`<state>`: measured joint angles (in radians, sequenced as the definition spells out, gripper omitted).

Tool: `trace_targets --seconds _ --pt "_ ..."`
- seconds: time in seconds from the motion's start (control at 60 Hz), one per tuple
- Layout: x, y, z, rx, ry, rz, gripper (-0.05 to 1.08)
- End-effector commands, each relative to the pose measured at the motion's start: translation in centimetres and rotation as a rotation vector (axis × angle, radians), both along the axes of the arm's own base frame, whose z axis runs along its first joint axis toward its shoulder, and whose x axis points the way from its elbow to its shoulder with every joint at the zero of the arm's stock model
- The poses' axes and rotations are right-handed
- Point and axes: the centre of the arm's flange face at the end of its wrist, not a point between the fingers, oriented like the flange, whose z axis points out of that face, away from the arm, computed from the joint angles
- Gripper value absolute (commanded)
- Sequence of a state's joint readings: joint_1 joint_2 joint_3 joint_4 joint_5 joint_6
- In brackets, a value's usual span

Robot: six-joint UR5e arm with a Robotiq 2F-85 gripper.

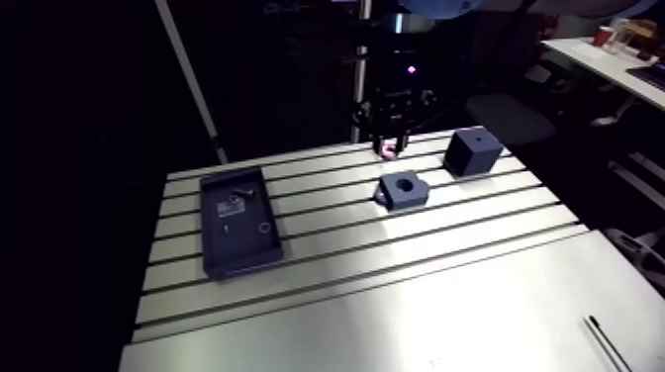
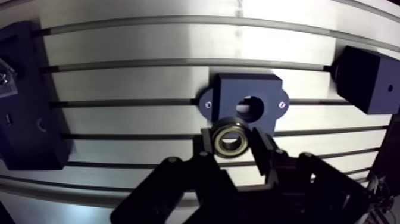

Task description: Pick up the bearing and press it into the housing until flush.

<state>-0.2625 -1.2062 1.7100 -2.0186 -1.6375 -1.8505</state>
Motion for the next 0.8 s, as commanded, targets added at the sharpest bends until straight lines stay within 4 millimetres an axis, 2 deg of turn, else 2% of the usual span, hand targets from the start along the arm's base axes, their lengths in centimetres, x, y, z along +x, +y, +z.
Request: trace_targets --seconds 0.017,0.25,0.467,0.583,0.667,0.8 --pt "0.1 1.8 -0.7 -0.005 -0.008 -0.008 0.62" --pt "0.5 3.5 -1.3 -0.022 0.013 -0.013 0.62" --pt "0.7 4.1 -3.2 -0.029 0.005 0.042 0.62" --pt "0.7 5.2 -4.0 -0.034 -0.006 0.058 0.62" --pt "0.7 5.2 -4.1 -0.035 -0.008 0.064 0.62" --pt "0.8 5.3 -5.5 -0.044 -0.029 0.072 0.62"
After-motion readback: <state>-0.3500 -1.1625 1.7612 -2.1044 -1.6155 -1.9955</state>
